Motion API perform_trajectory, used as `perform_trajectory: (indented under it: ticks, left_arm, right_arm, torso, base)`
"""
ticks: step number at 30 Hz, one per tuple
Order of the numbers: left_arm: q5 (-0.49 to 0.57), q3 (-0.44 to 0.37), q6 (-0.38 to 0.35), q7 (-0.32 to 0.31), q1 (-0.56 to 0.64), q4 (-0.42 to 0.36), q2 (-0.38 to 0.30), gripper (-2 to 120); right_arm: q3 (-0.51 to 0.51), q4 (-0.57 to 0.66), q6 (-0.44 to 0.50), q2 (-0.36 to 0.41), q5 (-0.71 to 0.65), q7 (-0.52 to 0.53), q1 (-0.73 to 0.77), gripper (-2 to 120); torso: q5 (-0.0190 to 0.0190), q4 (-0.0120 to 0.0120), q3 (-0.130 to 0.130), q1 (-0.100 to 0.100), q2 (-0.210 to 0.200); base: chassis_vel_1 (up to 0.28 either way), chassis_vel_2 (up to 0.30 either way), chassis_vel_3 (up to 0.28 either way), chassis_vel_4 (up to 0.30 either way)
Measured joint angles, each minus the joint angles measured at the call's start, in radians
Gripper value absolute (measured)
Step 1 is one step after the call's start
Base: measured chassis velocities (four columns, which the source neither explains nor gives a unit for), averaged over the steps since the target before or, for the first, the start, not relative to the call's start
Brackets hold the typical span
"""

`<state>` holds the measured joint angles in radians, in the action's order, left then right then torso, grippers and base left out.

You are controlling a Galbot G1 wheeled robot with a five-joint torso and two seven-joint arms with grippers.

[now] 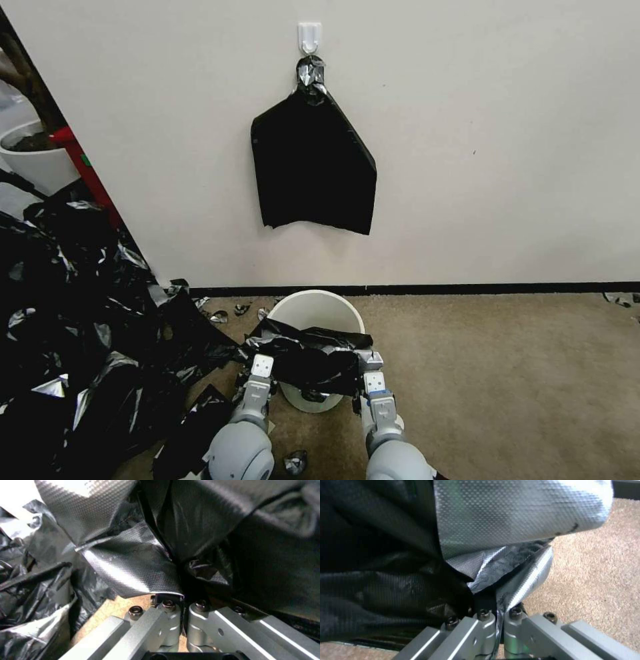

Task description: Place a trash bag onto the trash bin.

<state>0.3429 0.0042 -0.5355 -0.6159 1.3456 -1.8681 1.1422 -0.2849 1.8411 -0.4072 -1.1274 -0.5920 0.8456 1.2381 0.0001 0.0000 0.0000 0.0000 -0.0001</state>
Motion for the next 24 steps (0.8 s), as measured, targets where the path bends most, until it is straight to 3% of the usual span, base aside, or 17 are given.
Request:
perform_trajectory:
  ticks: [5,8,10,16,18,20,22,24]
  left_arm:
    - [0.019,0.0,-0.009,0.0,-0.001,0.005,0.003,0]
    - [0.045,-0.003,-0.031,0.0,0.024,-0.037,-0.016,4]
    - [0.051,-0.004,-0.036,0.001,0.031,-0.048,-0.022,5]
    - [0.165,-0.036,-0.096,0.008,0.12,-0.173,-0.1,32]
    - [0.178,-0.043,-0.108,0.016,0.134,-0.192,-0.113,35]
    - [0.188,-0.058,-0.122,0.029,0.163,-0.232,-0.136,47]
    - [0.188,-0.063,-0.122,0.031,0.171,-0.243,-0.141,49]
    - [0.18,-0.084,-0.102,0.034,0.196,-0.284,-0.15,61]
  right_arm:
    - [0.006,-0.004,0.008,-0.001,0.02,-0.018,0.007,0]
    - [0.023,0.033,0.019,0.015,0.029,-0.045,0.038,14]
    - [0.026,0.044,0.019,0.019,0.028,-0.048,0.045,15]
    - [0.044,0.182,0.03,0.081,0.001,-0.05,0.154,41]
    - [0.045,0.207,0.035,0.091,0.0,-0.05,0.173,46]
    - [0.052,0.257,0.045,0.102,-0.001,-0.05,0.207,57]
    - [0.054,0.27,0.048,0.104,0.002,-0.05,0.216,60]
    - [0.066,0.312,0.066,0.105,0.031,-0.05,0.243,72]
  torso:
    - [0.0,0.0,0.0,0.0,0.0]
    - [-0.0001,0.0,0.0,0.0,0.0]
    - [-0.0001,0.0,0.0,0.0,0.0]
    - [-0.0002,0.0001,0.0,0.0,0.0]
    - [-0.0001,0.0,0.0,0.0,0.0]
    - [-0.0001,0.0001,0.0,0.0,0.0]
    - [-0.0001,0.0,0.0,0.0,0.0]
    - [-0.0001,0.0,0.0,0.0,0.0]
  base:
    - [0.0,0.0,0.0,0.0]
    - [0.0,0.0,0.0,0.0]
    - [0.0,0.0,0.0,0.0]
    - [0.0,0.0,0.0,0.0]
    - [0.0,0.0,0.0,0.0]
    - [0.0,0.0,0.0,0.0]
    - [0.0,0.0,0.0,0.0]
    - [0.0,0.0,0.0,0.0]
